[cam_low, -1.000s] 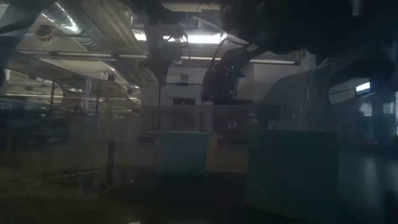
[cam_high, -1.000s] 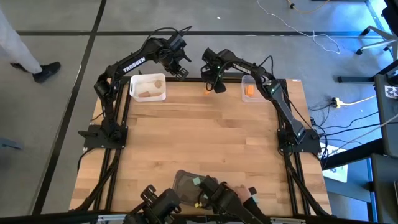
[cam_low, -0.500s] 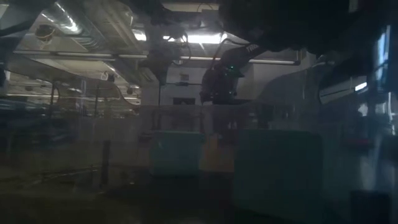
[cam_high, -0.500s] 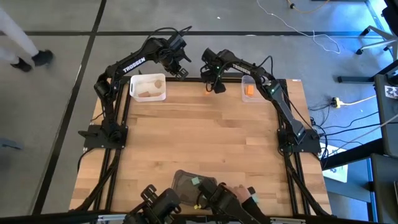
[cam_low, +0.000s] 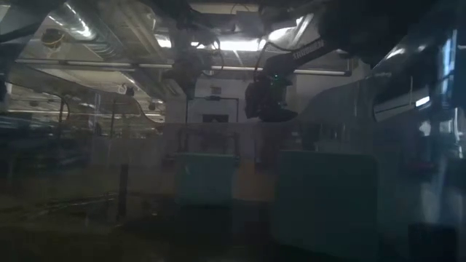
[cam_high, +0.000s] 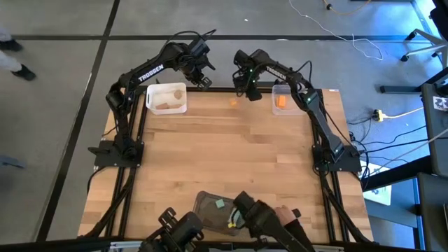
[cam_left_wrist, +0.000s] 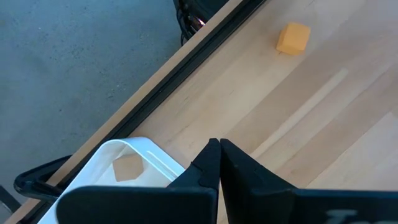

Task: Sort & place blocks by color
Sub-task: Put the yellow block into the transparent bin

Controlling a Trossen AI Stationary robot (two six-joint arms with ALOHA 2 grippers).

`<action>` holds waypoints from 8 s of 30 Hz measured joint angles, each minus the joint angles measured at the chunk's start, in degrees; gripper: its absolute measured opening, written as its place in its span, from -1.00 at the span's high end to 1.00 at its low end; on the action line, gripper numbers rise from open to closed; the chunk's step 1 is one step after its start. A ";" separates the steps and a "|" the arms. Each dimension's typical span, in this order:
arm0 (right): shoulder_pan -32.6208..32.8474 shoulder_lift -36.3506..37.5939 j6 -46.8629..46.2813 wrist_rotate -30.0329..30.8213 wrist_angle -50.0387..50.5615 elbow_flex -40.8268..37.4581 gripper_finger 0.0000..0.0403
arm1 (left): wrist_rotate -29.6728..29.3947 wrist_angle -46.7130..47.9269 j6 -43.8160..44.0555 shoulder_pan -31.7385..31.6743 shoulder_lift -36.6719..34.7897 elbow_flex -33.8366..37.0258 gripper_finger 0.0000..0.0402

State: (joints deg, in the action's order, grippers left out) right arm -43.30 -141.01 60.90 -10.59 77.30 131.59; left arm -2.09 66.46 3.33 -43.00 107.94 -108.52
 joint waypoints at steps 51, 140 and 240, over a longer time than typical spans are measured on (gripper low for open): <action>-0.47 0.09 -1.30 -13.58 -14.13 -6.29 0.22 | 0.00 1.20 0.72 0.00 0.00 0.03 1.00; 2.88 0.00 -1.98 -10.39 -12.48 -6.12 0.23 | 0.02 1.22 0.50 0.00 0.00 0.03 1.00; 4.52 -2.21 -22.00 -4.67 -24.59 -6.20 0.88 | 0.04 1.92 -0.46 0.02 0.00 0.03 1.00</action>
State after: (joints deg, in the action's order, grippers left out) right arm -38.79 -143.22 38.89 -15.26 52.71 125.38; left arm -2.04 68.38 2.87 -42.98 107.94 -108.49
